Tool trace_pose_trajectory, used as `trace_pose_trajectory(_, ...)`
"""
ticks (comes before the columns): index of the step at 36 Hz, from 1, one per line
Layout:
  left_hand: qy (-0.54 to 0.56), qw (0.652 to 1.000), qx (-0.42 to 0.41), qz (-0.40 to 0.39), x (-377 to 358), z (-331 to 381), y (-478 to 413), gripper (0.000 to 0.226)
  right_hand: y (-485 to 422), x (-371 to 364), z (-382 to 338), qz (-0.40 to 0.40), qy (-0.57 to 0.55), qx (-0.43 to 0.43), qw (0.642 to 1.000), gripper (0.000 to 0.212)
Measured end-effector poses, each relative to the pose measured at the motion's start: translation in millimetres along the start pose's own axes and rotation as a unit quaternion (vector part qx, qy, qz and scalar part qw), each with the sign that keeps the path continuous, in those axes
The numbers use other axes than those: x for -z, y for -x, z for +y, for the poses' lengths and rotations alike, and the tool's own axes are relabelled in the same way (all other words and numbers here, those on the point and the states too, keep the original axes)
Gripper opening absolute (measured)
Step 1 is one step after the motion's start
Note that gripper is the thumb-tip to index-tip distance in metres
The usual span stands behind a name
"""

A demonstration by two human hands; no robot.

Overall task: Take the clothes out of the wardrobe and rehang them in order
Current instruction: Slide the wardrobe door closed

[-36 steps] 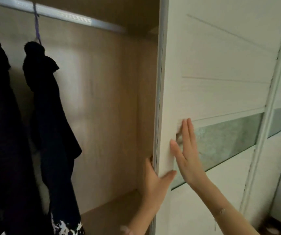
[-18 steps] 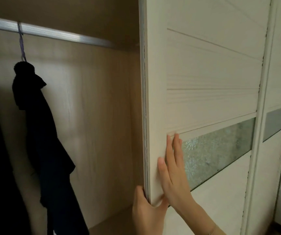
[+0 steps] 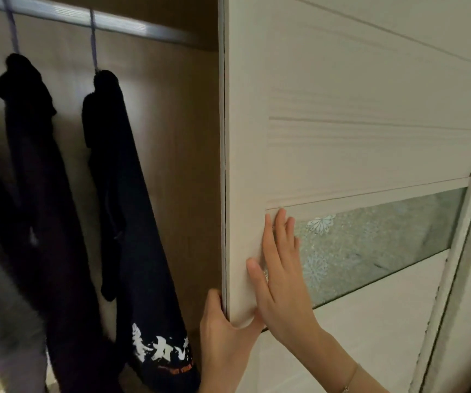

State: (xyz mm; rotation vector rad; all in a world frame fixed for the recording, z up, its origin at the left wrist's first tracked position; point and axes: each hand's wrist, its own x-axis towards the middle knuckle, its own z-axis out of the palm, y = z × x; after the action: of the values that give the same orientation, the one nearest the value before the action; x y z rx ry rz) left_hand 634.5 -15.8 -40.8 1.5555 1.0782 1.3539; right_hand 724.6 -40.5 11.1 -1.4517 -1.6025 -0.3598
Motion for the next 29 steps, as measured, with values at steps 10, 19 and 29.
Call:
trace_pose_trajectory(10,-0.050,0.995,-0.008,0.090,95.8,-14.2,18.0,0.051,12.2,-45.4,-68.3,-0.001,-0.023,0.105,0.994,0.056)
trace_pose_trajectory(19,-0.148,0.948,-0.083,0.271,184.1,-20.1,42.8,0.061,23.4,-96.2,-147.1,0.045,-0.018,0.179,0.983,0.058)
trace_pose_trajectory(29,-0.370,0.823,-0.154,0.402,284.7,-20.3,60.5,0.064,35.3,-145.6,-243.5,0.055,-0.043,0.209,0.975,0.057)
